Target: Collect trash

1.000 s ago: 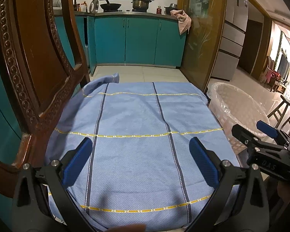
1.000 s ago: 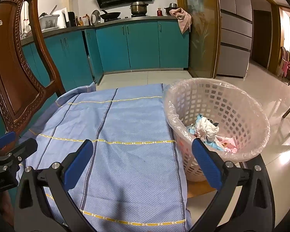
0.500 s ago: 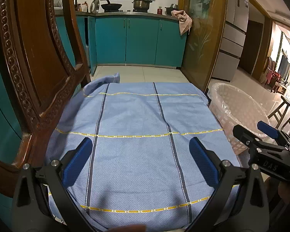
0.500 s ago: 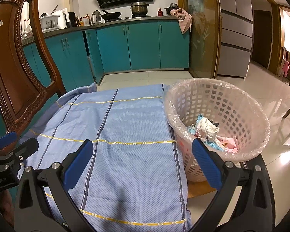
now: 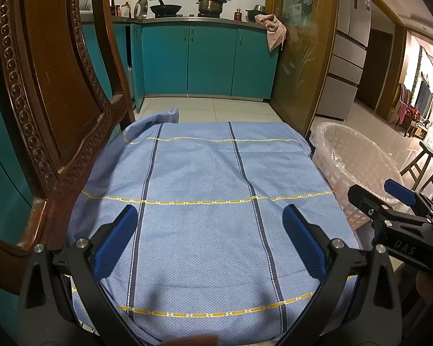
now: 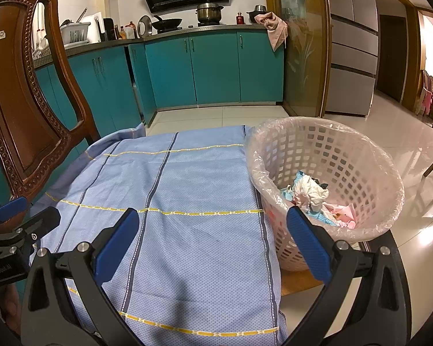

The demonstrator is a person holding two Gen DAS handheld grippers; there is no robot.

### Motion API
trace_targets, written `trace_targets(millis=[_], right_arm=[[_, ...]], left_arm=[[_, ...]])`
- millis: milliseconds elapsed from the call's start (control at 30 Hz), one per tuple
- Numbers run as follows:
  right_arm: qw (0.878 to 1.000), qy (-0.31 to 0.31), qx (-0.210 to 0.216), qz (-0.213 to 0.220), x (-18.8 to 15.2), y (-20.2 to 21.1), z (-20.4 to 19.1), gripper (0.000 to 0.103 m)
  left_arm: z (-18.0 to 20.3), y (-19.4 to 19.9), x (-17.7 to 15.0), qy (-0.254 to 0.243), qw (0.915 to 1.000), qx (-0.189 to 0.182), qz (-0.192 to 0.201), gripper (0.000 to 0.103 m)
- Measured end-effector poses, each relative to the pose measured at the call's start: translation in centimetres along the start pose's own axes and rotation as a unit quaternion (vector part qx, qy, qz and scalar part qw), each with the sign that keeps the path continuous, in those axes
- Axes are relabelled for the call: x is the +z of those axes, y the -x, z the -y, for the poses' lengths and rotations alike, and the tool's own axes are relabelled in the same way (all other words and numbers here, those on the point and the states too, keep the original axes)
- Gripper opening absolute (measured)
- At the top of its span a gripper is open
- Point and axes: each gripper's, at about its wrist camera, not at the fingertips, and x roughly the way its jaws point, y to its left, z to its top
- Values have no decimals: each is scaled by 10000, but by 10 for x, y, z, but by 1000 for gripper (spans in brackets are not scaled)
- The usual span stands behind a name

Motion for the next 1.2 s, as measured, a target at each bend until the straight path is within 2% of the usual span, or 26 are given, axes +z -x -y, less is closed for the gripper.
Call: trace_targets(millis=[1200], right_arm=[[10000, 25, 17, -10, -2, 0, 0, 100]], left_arm=[[2, -2, -3, 6, 10000, -7, -36, 100]])
